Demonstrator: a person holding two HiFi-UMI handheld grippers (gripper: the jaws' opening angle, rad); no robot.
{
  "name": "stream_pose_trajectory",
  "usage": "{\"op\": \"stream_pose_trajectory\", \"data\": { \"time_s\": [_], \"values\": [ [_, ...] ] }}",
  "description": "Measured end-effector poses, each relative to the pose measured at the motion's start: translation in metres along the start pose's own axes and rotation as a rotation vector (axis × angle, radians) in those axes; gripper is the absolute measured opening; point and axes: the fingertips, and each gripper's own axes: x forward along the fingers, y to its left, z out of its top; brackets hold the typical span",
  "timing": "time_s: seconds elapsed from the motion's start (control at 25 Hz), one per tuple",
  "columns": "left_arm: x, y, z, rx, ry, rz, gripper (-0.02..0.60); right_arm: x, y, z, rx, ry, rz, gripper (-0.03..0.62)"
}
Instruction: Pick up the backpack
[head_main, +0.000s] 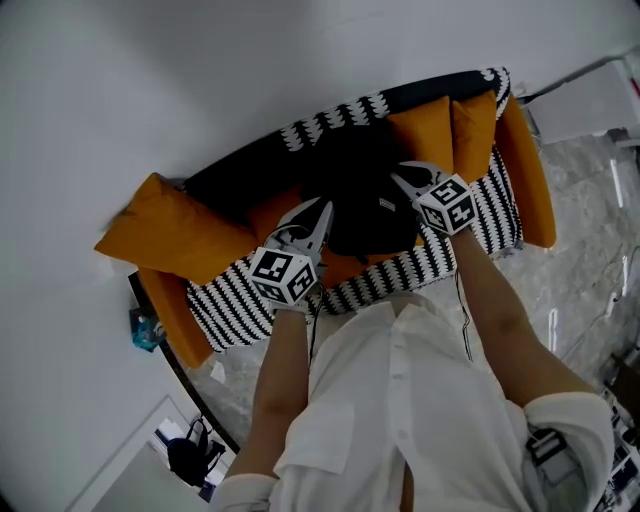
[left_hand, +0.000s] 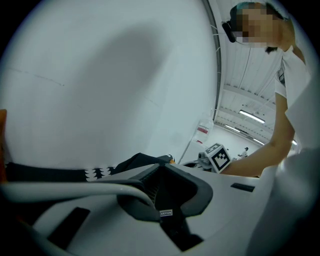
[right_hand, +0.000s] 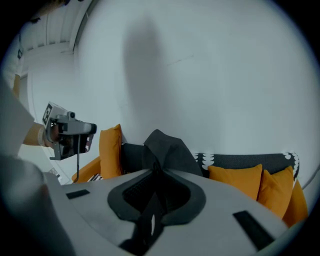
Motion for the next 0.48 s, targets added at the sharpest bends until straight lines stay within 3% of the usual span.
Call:
{"op": "stream_pose_trajectory", "data": {
  "time_s": [0.16, 0.28, 0.48],
  "values": [
    [0.000, 0.001, -0.018, 0.012, 0.033, -0.016, 0.047, -0.020, 0.029, -0.010, -0.008, -0.006, 0.042, 0.048],
    [0.002, 0.002, -0.028, 0.016, 0.048, -0.034, 0.157, -0.035, 0.046, -0.019, -0.017, -0.003, 0.059, 0.048],
    [0.003, 0.007, -0.042, 0.046, 0.084, -0.041, 0.185, -0.053, 0.068, -0.032, -0.018, 0.009, 0.079, 0.048]
  ]
}}
